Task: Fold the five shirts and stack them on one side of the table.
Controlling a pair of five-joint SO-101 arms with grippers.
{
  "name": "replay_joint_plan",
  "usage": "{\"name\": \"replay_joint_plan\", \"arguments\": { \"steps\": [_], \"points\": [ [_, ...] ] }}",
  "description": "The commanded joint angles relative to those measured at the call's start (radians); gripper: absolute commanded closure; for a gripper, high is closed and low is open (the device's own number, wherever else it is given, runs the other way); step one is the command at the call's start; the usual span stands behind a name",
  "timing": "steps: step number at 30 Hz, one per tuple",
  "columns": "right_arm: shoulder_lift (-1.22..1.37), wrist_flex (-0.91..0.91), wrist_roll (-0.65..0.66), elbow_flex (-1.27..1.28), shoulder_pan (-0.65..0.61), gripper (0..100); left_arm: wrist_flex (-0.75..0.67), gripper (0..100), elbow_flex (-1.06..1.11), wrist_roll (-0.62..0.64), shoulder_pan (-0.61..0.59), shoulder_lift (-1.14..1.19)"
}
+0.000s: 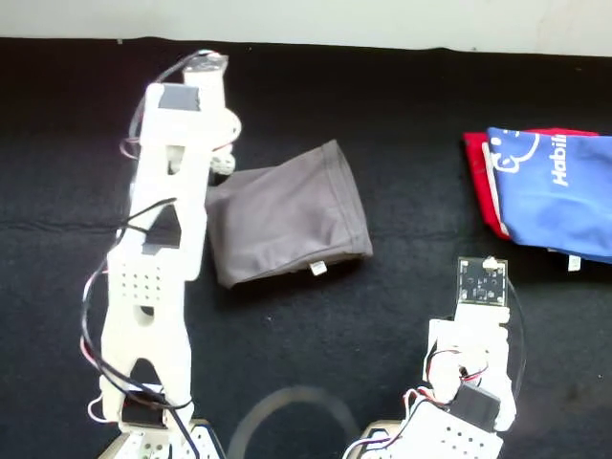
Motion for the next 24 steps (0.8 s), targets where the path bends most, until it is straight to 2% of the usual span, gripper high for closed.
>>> {"name": "replay_joint_plan", "arguments": {
  "steps": [1, 5, 7, 16, 19, 24],
  "points": [
    [0.004, -0.067, 0.003, 0.018, -0.010, 99.2, -0.081, 99, -0.031, -0.003, 0.024, 0.012],
    [0.088, -0.051, 0.002, -0.147, -0.096, 99.2, -0.104, 99, -0.031, -0.003, 0.021, 0.035],
    [0.188, -0.058, -0.048, -0.240, -0.133, 99.2, -0.104, 99, -0.031, -0.003, 0.019, 0.038],
    [0.878, 0.013, -0.296, -0.791, -0.470, 99.0, -0.104, 99, -0.031, -0.003, 0.036, 0.077],
    [1.049, -0.018, -0.322, -0.901, -0.490, 99.0, -0.103, 99, -0.031, -0.003, 0.038, 0.077],
    [1.214, -0.214, -0.321, -0.941, -0.519, 99.1, -0.106, 99, -0.031, -0.003, 0.038, 0.077]
  ]
}}
